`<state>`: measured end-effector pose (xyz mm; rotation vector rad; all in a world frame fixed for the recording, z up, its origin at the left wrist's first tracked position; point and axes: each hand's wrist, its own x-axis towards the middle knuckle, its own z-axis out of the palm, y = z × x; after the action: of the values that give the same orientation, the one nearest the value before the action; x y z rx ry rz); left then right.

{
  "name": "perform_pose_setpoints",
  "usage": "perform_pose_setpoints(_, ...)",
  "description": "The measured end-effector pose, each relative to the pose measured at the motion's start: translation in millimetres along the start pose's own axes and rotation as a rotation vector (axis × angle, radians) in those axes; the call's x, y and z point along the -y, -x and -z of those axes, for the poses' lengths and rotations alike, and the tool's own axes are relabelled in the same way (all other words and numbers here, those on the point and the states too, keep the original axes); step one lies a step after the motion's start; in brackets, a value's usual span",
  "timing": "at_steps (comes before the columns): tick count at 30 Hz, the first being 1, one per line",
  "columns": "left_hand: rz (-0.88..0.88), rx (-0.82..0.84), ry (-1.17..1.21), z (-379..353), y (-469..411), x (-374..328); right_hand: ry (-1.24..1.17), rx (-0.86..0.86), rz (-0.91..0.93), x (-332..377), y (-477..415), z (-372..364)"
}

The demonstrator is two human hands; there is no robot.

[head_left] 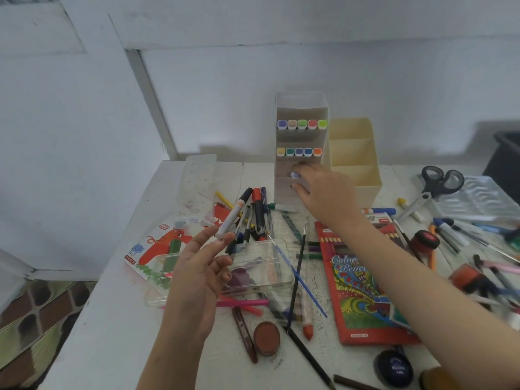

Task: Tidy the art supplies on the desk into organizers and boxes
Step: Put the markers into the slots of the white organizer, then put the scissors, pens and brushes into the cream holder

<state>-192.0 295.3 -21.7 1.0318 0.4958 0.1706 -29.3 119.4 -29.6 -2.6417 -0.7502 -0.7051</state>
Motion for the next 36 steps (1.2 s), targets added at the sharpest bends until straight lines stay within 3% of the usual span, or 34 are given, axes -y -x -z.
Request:
perform_pose_setpoints(3, -0.071, -0.042, -0.116, -2.0, -1.4, 1.7, -0.050, -0.043, 0.038, 7.4, 12.2, 7.9)
perform_pose_setpoints(6, -0.410, -0.194, -0.667, -1.6, -10.4, 5.7, -0.163, -0.098, 0.017, 19.6, 22.7, 9.6)
perform_pose_setpoints(9, -0.622, -0.216, -1.144, -4.6, -21.7, 2.2, -0.284, 0.086, -0.101, 36.6, 23.9, 1.2)
perform_pose_setpoints(14, -0.608, -0.152, -1.553, -20.1, -52.3, -5.1, -0.315, 0.421, -0.312, 62.7, 12.7, -17.0)
perform_pose_setpoints(20, -0.397, 0.025, -1.856, -39.0, -76.7, -18.3, -0.495, 0.597, -0.455, 76.9, -0.2, -19.1)
perform_pose_setpoints(23, -0.287, 0.114, -1.847, -39.8, -78.3, -27.7, -0.645, 0.648, -0.547, 78.1, 0.1, -16.7)
perform_pose_setpoints(28, -0.067, 0.272, -1.476, -39.9, -70.1, -39.4, -0.858, 0.600, -0.638, 69.3, 7.6, 5.3)
perform_pose_setpoints(32, -0.237, 0.312, -1.320, -53.4, -52.8, -41.5, -0.951, 0.529, -0.592, 49.1, 14.0, 36.7)
perform_pose_setpoints(36, -0.508, 0.394, -1.151, -87.0, -34.5, -42.1, -0.939, 0.243, -0.511, 17.8, 20.5, 76.7)
